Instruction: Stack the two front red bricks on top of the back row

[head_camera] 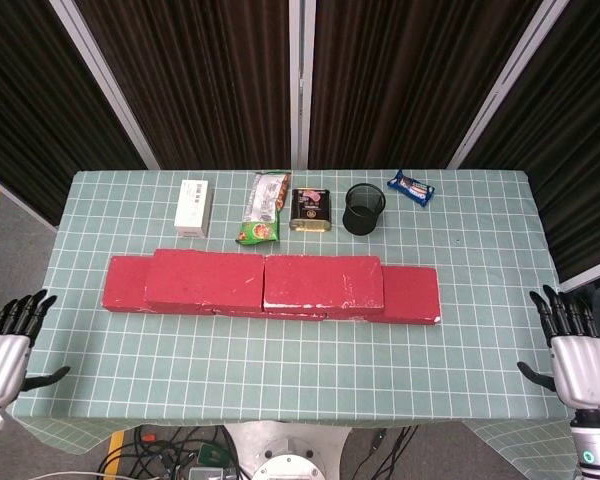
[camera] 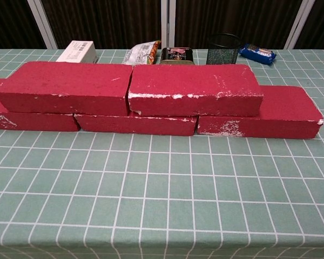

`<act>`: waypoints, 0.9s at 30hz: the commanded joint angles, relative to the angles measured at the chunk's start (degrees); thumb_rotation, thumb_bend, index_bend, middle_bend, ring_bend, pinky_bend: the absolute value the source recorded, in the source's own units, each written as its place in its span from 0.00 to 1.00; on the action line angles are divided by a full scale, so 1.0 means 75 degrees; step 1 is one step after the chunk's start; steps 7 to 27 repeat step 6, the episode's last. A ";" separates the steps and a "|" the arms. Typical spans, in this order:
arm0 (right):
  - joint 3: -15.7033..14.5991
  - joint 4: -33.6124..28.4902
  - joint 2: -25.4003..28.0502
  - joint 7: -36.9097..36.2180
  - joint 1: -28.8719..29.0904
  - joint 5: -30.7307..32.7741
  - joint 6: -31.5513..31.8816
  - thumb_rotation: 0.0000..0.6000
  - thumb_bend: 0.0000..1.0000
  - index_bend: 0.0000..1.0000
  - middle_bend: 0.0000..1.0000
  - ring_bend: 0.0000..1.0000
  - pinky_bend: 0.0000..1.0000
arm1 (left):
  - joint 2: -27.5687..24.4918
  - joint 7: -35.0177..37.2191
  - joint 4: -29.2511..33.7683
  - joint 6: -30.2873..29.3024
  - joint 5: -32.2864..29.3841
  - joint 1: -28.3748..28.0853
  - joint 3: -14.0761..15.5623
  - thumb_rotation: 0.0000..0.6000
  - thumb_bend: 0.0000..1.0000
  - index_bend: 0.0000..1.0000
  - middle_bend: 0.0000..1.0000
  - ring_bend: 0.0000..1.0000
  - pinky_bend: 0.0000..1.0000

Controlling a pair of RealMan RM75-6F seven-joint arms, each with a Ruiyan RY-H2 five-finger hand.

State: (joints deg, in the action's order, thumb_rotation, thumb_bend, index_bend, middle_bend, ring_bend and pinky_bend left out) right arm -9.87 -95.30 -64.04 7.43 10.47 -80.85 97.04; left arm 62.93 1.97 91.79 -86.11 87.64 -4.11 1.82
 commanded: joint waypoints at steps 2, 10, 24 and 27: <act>0.0083 0.0351 -0.0290 -0.0197 -0.0351 -0.0098 0.0032 1.00 0.00 0.00 0.00 0.00 0.00 | 0.0082 -0.0141 -0.0049 -0.0161 -0.0085 0.0134 -0.0061 1.00 0.00 0.04 0.00 0.00 0.00; 0.0217 0.0428 -0.0323 -0.0355 -0.0423 -0.0155 -0.0198 1.00 0.00 0.00 0.00 0.00 0.00 | 0.0204 -0.0249 -0.0173 -0.0306 -0.0107 0.0216 -0.0122 1.00 0.00 0.04 0.00 0.00 0.00; 0.0217 0.0428 -0.0323 -0.0355 -0.0423 -0.0155 -0.0198 1.00 0.00 0.00 0.00 0.00 0.00 | 0.0204 -0.0249 -0.0173 -0.0306 -0.0107 0.0216 -0.0122 1.00 0.00 0.04 0.00 0.00 0.00; 0.0217 0.0428 -0.0323 -0.0355 -0.0423 -0.0155 -0.0198 1.00 0.00 0.00 0.00 0.00 0.00 | 0.0204 -0.0249 -0.0173 -0.0306 -0.0107 0.0216 -0.0122 1.00 0.00 0.04 0.00 0.00 0.00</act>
